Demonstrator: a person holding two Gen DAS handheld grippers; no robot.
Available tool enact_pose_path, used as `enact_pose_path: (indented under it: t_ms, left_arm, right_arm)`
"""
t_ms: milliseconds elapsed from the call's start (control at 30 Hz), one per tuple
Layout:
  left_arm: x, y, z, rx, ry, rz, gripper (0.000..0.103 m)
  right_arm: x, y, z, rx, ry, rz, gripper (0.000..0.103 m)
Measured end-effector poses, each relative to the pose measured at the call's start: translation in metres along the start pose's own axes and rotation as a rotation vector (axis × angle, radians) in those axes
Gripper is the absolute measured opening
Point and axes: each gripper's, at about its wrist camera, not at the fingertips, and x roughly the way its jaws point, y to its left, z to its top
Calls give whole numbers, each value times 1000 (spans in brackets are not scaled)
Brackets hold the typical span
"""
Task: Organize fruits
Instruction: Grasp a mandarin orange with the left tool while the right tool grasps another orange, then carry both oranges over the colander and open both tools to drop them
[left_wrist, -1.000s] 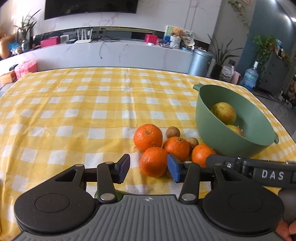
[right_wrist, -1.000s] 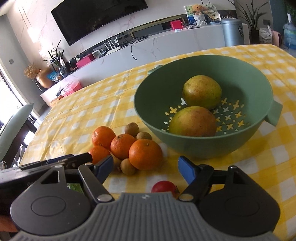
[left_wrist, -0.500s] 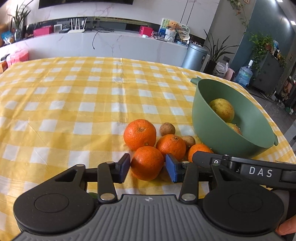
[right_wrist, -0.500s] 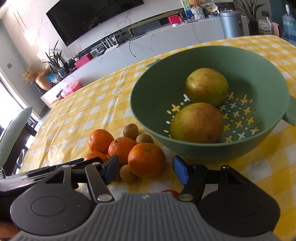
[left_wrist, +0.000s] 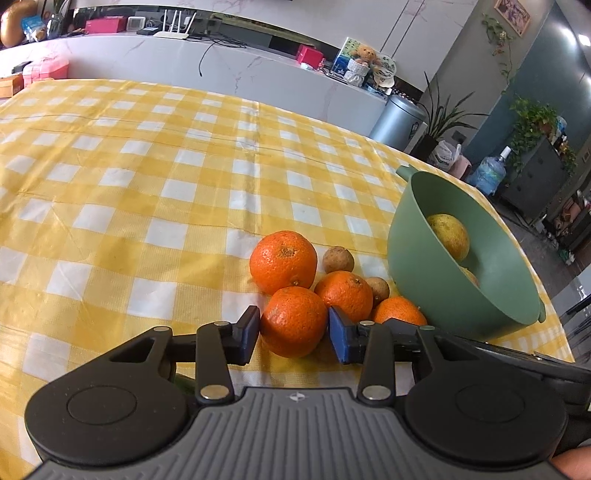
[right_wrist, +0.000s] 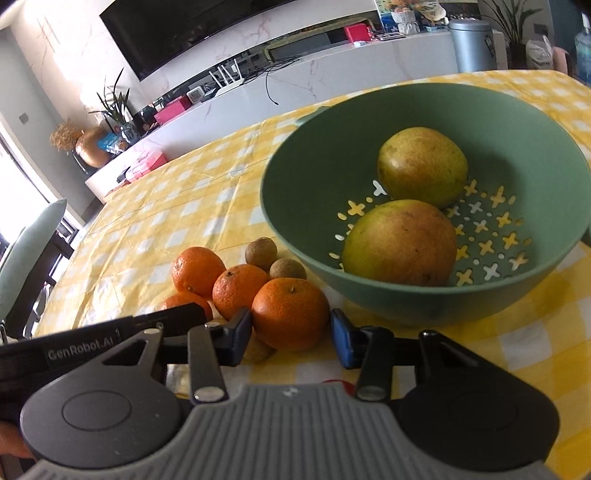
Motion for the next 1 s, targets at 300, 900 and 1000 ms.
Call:
enact_pose_path:
  t_ms: [300, 900, 1000]
  left_arm:
    - [-31, -14, 3, 30, -30, 30, 45]
    - [-69, -91, 2, 162, -64, -61, 45]
    - [-65, -104, 6, 200, -57, -79, 45]
  right_arm:
    - [-26, 8, 0, -66, -19, 31, 42]
    - [-117, -11, 4, -226, -123, 48, 42]
    - [-127, -21, 10, -255, -123, 32, 42]
